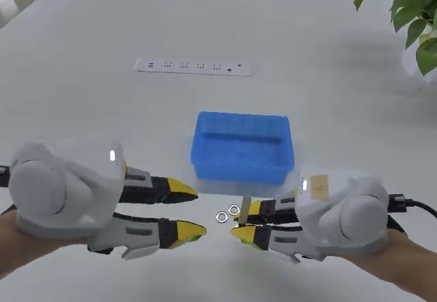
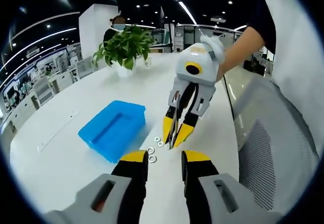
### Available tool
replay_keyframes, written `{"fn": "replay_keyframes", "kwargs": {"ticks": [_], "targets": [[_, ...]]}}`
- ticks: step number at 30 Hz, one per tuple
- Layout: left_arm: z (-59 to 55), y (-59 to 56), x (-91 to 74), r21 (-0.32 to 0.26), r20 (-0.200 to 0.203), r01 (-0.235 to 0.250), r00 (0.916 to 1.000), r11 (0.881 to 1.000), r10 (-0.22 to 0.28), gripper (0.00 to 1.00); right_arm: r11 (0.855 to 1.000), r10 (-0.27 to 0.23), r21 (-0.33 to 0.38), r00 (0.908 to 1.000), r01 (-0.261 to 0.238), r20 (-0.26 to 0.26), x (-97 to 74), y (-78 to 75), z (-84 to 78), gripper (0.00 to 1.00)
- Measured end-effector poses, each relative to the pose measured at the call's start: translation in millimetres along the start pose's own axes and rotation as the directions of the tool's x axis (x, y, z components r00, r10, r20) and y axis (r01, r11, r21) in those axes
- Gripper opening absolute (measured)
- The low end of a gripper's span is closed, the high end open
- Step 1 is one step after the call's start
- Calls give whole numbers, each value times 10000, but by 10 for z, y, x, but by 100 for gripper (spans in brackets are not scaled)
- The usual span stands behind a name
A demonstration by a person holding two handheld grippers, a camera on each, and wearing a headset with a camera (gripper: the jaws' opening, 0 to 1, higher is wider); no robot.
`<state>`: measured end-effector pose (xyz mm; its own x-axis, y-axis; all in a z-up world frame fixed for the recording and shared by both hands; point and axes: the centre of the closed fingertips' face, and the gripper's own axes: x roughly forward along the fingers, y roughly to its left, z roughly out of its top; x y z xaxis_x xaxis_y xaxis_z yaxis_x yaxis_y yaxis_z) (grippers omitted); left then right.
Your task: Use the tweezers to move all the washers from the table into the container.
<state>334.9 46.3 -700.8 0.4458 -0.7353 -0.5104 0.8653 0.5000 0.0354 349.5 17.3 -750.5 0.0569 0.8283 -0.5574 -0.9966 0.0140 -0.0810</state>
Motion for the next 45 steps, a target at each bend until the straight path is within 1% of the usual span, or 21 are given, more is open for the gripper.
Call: {"fn": "replay_keyframes", "kwargs": {"ticks": [2, 4, 5, 6, 7, 9, 10, 11, 13, 17, 19, 21, 24, 28, 30, 31, 36, 40, 41, 42, 45], "targets": [[8, -5, -68, -172, 203, -221, 9995, 9996, 224, 33, 9999, 12, -152, 10000, -11, 88, -47, 1, 78, 9], [1, -10, -114, -324, 278, -411, 9987, 9986, 421, 37, 9996, 73, -262, 9998, -69, 175, -86, 7, 145, 9], [-4, -9, -147, -325, 332, -625, 9974, 9975, 636, 38, 9992, 75, -390, 9997, -66, 226, -122, -2, 195, 9], [-6, 4, -171, -300, 394, -825, 9957, 9961, 836, 40, 9987, 61, -500, 9996, -48, 258, -146, -14, 228, 9], [-12, 39, -205, -304, 545, -1222, 9908, 9920, 1237, 41, 9980, 12, -631, 9994, 9, 338, -184, -49, 281, 9], [-69, 39, -251, -594, 573, -1484, 9867, 9871, 1518, 41, 9971, -93, -750, 9988, 128, 472, -244, -124, 364, 9], [-77, 39, -261, -631, 581, -1554, 9856, 9858, 1591, 42, 9969, -126, -773, 9988, 162, 473, -255, -143, 377, 9], [-95, 33, -286, -733, 662, -1659, 9831, 9834, 1708, 43, 9954, -240, -911, 9986, 282, 475, -286, -204, 414, 9], [-108, 2, -318, -1123, 821, -1736, 9796, 9784, 1832, 46, 9945, -325, -974, 9982, 373, 504, -336, -297, 467, 9], [-164, -62, -343, -1189, 682, -1805, 9795, 9764, 1894, 50, 9924, -538, -1073, 9963, 607, 666, -402, -490, 587, 9], [-166, -76, -354, -1249, 718, -1872, 9778, 9744, 1970, 52, 9926, -632, -979, 9946, 711, 821, -418, -574, 641, 9], [-159, -84, -367, -1450, 783, -1925, 9756, 9705, 2052, 56, 9914, -695, -1048, 9943, 779, 813, -422, -666, 680, 9], [-167, -72, -398, -1756, 828, -2146, 9693, 9608, 2316, 64, 9891, -738, -1209, 9939, 835, 823, -416, -802, 731, 9], [-183, -66, -438, -1904, 863, -2330, 9637, 9536, 2527, 70, 9890, -685, -1263, 9952, 770, 702, -323, -964, 704, 9], [-164, -55, -463, -2028, 991, -2418, 9590, 9489, 2655, 79, 9883, -670, -1326, 9958, 748, 623, -269, -1024, 673, 9], [-165, -39, -474, -2168, 970, -2449, 9578, 9450, 2705, 82, 9884, -664, -1324, 9960, 737, 592, -229, -1071, 657, 9], [-182, 22, -500, -2078, 749, -2649, 9555, 9416, 2853, 88, 9903, -603, -1216, 9966, 668, 567, -85, -1215, 597, 9], [-124, 57, -500, -2223, 964, -2673, 9509, 9376, 2940, 95, 9920, -499, -1142, 9982, 536, 347, 47, -1317, 468, 9], [-78, 81, -509, -2033, 1159, -2825, 9438, 9375, 3095, 95, 9922, -445, -1156, 9986, 476, 288, 78, -1339, 424, 9], [-58, 99, -522, -1845, 1226, -2957, 9393, 9373, 3204, 95, 9924, -408, -1148, 9989, 432, 236, 104, -1349, 392, 9], [-25, 118, -532, -1801, 1278, -3061, 9350, 9348, 3308, 99, 9928, -221, -1181, 9997, 213, -59, 186, -1357, 263, 9]]}}
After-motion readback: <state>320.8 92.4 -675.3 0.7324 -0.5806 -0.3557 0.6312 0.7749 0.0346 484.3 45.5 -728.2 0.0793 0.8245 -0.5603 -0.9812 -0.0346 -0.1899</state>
